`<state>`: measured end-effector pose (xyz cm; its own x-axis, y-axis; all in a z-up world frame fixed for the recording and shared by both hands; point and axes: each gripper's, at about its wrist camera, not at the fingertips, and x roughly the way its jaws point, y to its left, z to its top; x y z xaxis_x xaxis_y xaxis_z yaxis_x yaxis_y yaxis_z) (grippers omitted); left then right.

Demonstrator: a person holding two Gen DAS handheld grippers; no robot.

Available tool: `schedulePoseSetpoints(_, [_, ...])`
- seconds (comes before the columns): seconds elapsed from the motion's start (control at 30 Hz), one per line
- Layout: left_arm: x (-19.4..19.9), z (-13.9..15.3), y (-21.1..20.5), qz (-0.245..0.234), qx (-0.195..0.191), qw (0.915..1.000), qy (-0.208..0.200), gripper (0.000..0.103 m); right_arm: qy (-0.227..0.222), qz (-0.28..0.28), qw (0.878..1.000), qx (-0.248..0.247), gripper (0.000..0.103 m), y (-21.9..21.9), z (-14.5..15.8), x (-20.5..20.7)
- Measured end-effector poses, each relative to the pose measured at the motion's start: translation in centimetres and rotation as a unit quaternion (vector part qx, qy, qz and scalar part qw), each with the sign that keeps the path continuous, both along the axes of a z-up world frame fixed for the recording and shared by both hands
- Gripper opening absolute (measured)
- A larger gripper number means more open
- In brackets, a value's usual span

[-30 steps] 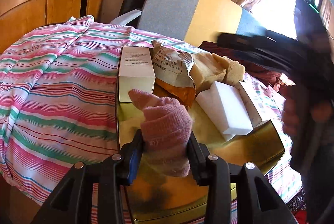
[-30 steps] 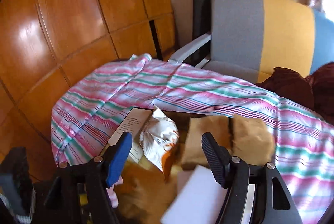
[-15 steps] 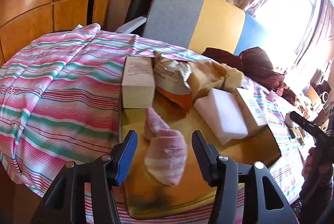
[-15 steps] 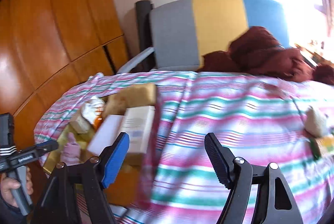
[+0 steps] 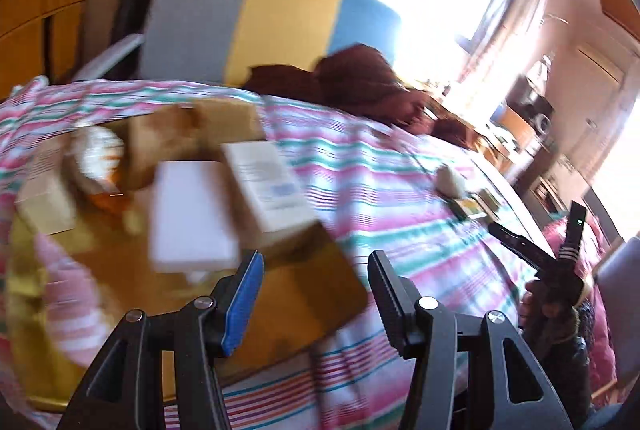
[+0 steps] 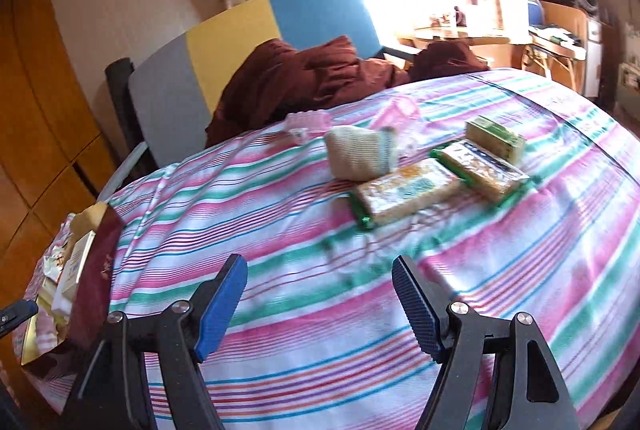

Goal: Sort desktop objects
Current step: 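Withdraw both open tools from the gold tray back to the remaining items, then grasp the beige knit sock with the left tool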

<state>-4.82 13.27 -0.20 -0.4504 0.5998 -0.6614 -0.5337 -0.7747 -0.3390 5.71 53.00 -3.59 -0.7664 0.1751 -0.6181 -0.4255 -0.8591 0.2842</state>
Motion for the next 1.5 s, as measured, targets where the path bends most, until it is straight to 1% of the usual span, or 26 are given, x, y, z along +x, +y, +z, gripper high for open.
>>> schedulePoseSetpoints(0.07, [0.3,0.0,3.0,-0.03,-0.004,0.9996,-0.003,0.055,0.0,-0.025,1.0,-0.01,0.076,1.9,-0.6,1.2])
schedulePoseSetpoints(0.17, [0.5,-0.2,7.4,-0.069,-0.01,0.9975,-0.012,0.055,0.003,-0.048,0.999,-0.022,0.076,3.9,-1.4,2.2])
schedulePoseSetpoints(0.37, [0.3,-1.0,15.5,-0.122,-0.029,0.9916,-0.033,0.056,0.013,-0.06,0.997,-0.04,0.076,5.8,-2.5,3.0])
schedulePoseSetpoints(0.57, [-2.0,-1.9,22.2,-0.147,-0.035,0.9864,-0.066,0.056,0.028,-0.049,0.997,-0.048,0.077,6.2,-3.3,2.5])
schedulePoseSetpoints(0.67, [-3.5,-2.4,25.1,-0.153,-0.034,0.9848,-0.076,0.058,0.036,-0.04,0.997,-0.049,0.078,6.2,-3.6,2.4])
schedulePoseSetpoints(0.73, [-4.5,-2.8,26.9,-0.153,-0.041,0.9843,-0.076,0.061,0.04,-0.036,0.997,-0.053,0.078,6.3,-3.9,2.3])
schedulePoseSetpoints(0.8, [-5.2,-3.3,29.1,-0.164,-0.051,0.9823,-0.074,0.063,0.046,-0.028,0.997,-0.06,0.078,6.5,-4.1,2.2])
schedulePoseSetpoints(0.87, [-5.5,-3.7,31.2,-0.175,-0.068,0.9801,-0.064,0.07,0.052,-0.025,0.996,-0.069,0.079,6.7,-4.2,2.3])
schedulePoseSetpoints(0.93, [-5.8,-3.9,33.2,-0.187,-0.082,0.9775,-0.052,0.082,0.061,-0.021,0.995,-0.075,0.08,6.8,-4.4,2.4])
schedulePoseSetpoints(1.07, [-6.2,-3.9,36.9,-0.207,-0.104,0.9727,-0.019,0.085,0.071,-0.013,0.994,-0.08,0.082,6.9,-4.5,2.4])
schedulePoseSetpoints(1.13, [-6.4,-4.1,38.7,-0.212,-0.124,0.9694,-0.001,0.089,0.074,-0.01,0.994,-0.082,0.083,6.9,-4.6,2.4])
schedulePoseSetpoints(1.2, [-6.7,-4.5,39.8,-0.208,-0.138,0.9681,0.014,0.09,0.077,-0.006,0.994,-0.084,0.083,6.9,-4.6,2.3])
schedulePoseSetpoints(1.27, [-7.0,-4.8,40.7,-0.205,-0.15,0.9668,0.029,0.095,0.079,-0.003,0.993,-0.085,0.084,6.9,-4.6,2.3])
schedulePoseSetpoints(1.33, [-7.0,-5.0,41.1,-0.205,-0.146,0.9672,0.032,0.102,0.082,0.0,0.993,-0.087,0.085,6.9,-4.6,2.3])
schedulePoseSetpoints(1.37, [-7.1,-5.1,41.3,-0.207,-0.144,0.9671,0.032,0.103,0.082,0.001,0.993,-0.087,0.085,6.9,-4.6,2.3])
schedulePoseSetpoints(1.47, [-7.1,-5.8,42.1,-0.209,-0.154,0.9654,0.028,0.103,0.082,0.004,0.993,-0.087,0.086,6.9,-4.6,2.2])
schedulePoseSetpoints(1.5, [-7.2,-6.1,42.2,-0.204,-0.155,0.9664,0.025,0.102,0.081,0.004,0.993,-0.086,0.086,6.9,-4.6,2.2])
